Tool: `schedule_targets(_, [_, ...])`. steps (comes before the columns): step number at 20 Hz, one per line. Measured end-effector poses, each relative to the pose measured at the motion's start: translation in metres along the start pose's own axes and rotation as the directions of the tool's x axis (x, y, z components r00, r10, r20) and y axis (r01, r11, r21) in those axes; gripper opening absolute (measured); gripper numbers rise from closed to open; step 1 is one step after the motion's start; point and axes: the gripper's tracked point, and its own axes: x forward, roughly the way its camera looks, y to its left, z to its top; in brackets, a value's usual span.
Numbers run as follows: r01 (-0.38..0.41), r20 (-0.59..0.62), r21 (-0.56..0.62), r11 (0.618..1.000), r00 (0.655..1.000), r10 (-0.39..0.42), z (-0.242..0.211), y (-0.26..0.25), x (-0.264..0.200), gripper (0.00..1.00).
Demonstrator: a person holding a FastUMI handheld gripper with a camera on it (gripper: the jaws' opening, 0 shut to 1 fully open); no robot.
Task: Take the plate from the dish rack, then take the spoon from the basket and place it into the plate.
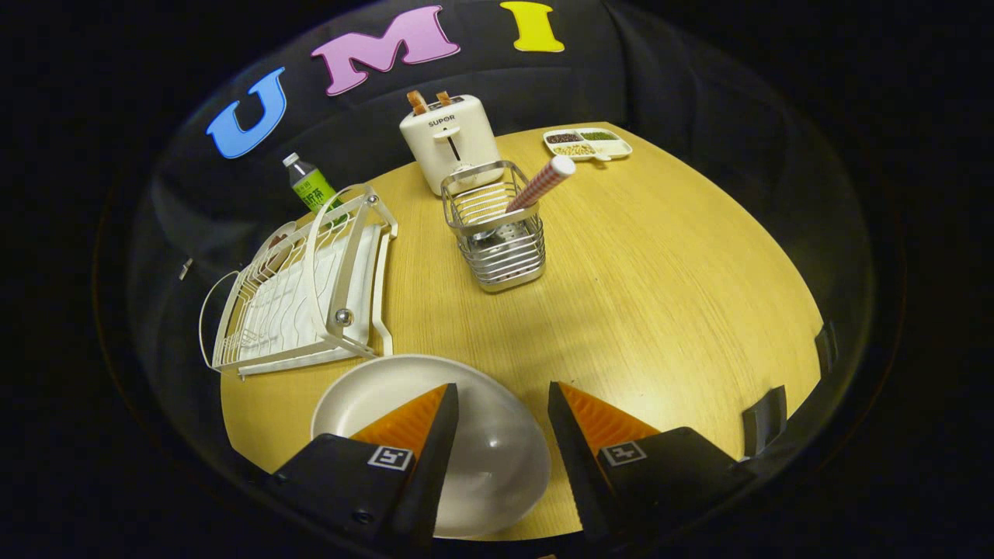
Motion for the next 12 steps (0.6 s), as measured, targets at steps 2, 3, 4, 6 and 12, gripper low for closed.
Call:
schedule_targets(2, [-0.028, 0.052, -0.021, 0.999, 0.998, 0.029, 0.017, 0.002, -0.018, 0.73])
schedule_targets(3, [-0.037, 0.078, -0.046, 0.998, 0.996, 0.041, 0.027, 0.002, -0.026, 0.74])
schedule_targets(4, [-0.044, 0.105, -0.08, 0.996, 0.993, 0.052, 0.037, 0.003, -0.035, 0.73])
schedule_targets(6, [-0.059, 0.147, -0.167, 0.984, 0.986, 0.084, 0.059, 0.004, -0.049, 0.73])
schedule_targets(12, [-0.028, 0.215, -0.38, 0.924, 0.969, 0.118, 0.129, -0.008, -0.055, 0.73])
